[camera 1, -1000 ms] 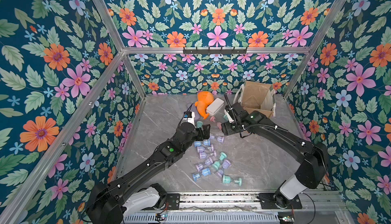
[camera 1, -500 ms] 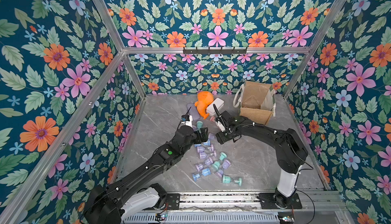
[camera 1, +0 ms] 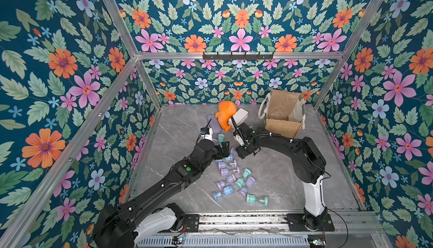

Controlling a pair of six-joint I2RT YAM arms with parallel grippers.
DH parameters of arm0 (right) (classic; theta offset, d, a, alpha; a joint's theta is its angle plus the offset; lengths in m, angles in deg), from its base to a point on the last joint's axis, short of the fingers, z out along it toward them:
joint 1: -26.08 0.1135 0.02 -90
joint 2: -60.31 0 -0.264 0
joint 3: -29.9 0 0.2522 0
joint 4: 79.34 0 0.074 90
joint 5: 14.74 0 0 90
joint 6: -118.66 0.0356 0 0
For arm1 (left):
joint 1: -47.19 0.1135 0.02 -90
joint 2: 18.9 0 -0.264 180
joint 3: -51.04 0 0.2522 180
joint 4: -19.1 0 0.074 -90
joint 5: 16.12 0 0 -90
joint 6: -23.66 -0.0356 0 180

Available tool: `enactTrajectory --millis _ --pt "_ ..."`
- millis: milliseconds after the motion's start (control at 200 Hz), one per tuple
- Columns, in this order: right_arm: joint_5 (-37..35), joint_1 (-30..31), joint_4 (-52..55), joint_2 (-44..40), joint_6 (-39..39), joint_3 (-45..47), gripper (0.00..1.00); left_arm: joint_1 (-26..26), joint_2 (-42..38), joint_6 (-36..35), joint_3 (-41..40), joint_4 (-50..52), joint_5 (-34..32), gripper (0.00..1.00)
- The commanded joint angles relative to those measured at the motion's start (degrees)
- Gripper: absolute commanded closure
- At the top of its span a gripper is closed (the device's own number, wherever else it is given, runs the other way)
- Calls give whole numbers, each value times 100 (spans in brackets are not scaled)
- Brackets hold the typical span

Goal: Put the hourglass into the canvas bag
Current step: Pick up the hourglass from the center of the board.

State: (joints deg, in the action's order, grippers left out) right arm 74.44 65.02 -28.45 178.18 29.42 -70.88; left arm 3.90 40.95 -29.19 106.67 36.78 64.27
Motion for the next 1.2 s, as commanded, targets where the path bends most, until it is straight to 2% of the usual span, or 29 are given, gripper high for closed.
enactTrajectory --millis 0,325,380,665,725,1195 --pt "-32 1 82 128 -213 -108 29 0 -2 -27 17 -14 -103 0" --pt "38 8 13 247 -256 -44 34 0 104 -41 70 -37 -76 0" --pt "47 4 -3 255 -269 -9 38 2 123 -43 72 -50 -55 0" --pt "82 7 -27 238 -269 125 44 0 119 -59 58 -33 -76 0" --pt "82 2 -47 207 -269 158 48 1 111 -65 63 -31 -85 0" --pt "183 -7 21 -92 -67 195 56 3 88 -41 50 -39 -67 0"
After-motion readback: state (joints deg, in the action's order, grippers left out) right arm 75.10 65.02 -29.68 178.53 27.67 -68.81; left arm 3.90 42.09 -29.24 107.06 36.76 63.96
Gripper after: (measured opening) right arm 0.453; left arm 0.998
